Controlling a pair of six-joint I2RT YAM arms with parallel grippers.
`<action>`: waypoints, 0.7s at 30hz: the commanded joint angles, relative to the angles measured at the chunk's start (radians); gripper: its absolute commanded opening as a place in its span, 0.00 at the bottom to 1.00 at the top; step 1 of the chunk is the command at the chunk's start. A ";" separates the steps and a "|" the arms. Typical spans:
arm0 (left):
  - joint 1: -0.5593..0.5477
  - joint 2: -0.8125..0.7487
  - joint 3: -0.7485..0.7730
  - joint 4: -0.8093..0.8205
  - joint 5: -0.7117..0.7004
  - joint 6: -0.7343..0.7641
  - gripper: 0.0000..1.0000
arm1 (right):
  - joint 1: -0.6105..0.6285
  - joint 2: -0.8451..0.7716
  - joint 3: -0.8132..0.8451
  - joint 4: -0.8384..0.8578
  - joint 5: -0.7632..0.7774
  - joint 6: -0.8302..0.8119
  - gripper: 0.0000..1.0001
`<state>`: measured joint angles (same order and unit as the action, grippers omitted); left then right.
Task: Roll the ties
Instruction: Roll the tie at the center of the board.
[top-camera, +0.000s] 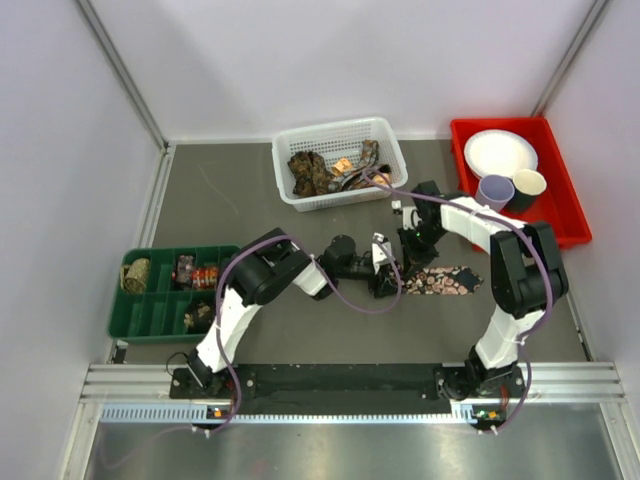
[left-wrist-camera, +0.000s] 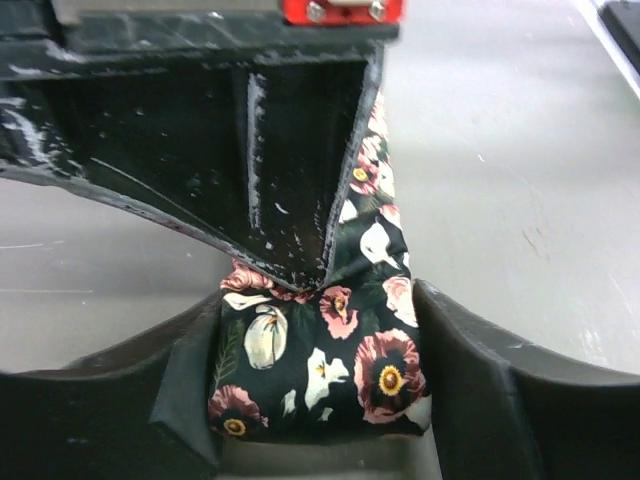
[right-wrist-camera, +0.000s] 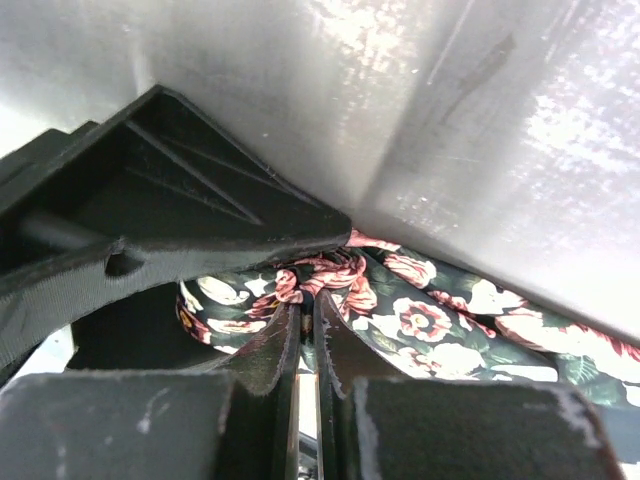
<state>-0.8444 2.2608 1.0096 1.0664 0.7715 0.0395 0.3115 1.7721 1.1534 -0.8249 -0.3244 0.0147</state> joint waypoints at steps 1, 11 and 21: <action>-0.035 0.100 -0.020 -0.008 -0.057 -0.135 0.58 | 0.029 0.101 -0.034 0.121 0.216 0.005 0.00; -0.008 -0.135 0.003 -0.879 -0.172 0.395 0.21 | -0.005 0.119 0.084 0.086 -0.077 -0.004 0.06; -0.010 -0.098 0.153 -1.325 -0.287 0.556 0.17 | -0.178 -0.011 -0.001 0.068 -0.482 -0.035 0.42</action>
<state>-0.8547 2.0697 1.1900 0.2111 0.5941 0.4778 0.1654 1.8519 1.2232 -0.8310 -0.6060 -0.0105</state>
